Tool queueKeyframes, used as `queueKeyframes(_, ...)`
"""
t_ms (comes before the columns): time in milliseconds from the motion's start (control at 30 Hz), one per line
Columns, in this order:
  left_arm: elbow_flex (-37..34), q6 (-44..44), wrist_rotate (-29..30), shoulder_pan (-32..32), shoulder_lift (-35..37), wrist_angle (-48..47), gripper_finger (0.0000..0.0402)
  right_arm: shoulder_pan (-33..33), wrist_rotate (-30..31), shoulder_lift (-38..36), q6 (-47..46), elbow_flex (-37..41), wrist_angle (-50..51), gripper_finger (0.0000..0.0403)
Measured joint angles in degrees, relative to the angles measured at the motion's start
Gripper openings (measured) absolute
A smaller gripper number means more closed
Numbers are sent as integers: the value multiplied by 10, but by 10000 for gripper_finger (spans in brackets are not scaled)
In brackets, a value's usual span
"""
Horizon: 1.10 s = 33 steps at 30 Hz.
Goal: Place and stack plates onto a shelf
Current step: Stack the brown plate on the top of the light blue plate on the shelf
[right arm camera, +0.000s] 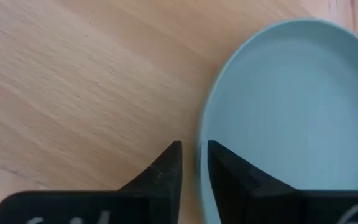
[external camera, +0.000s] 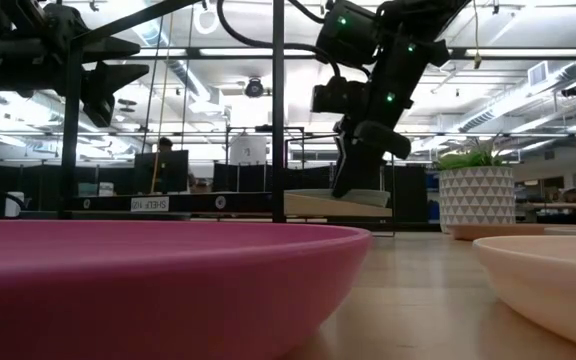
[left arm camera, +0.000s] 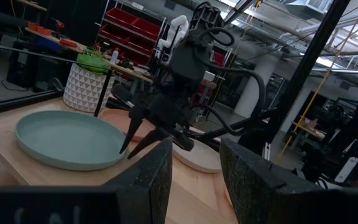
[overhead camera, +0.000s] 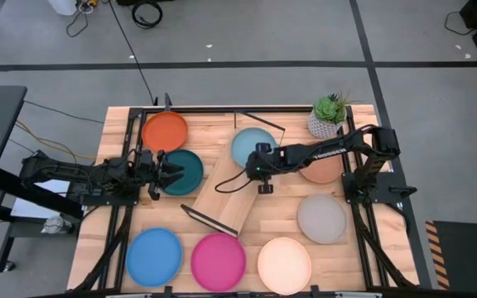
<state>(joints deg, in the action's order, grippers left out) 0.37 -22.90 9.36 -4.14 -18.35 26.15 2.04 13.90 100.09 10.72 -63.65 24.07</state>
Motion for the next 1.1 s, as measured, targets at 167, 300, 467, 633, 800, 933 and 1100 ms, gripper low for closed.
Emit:
queueKeyframes(167, 0, 0, 0, 0, 0, 0, 142, -17, 26, 0, -9, -26, 42, 126)
queueKeyframes(300, 0, 0, 0, 0, 0, 0, 142, -45, 60, 0, -54, -57, 111, 153)
queueKeyframes(467, 0, 0, 0, 0, 0, 0, 142, -71, 90, 0, -153, -61, 222, 173)
queueKeyframes(633, 0, 0, 0, 0, 0, 0, 142, -72, 92, 0, -266, -50, 338, 178)
queueKeyframes(800, 0, 0, 0, 0, 0, 0, 142, -95, 105, -10, -340, -28, 363, 176)
queueKeyframes(933, 0, 0, 0, 0, 0, 0, 142, -95, 102, -35, -393, 22, 371, 174)
queueKeyframes(1100, 0, 0, 0, 0, 0, 0, 142, -75, 72, -111, -455, 112, 331, 166)
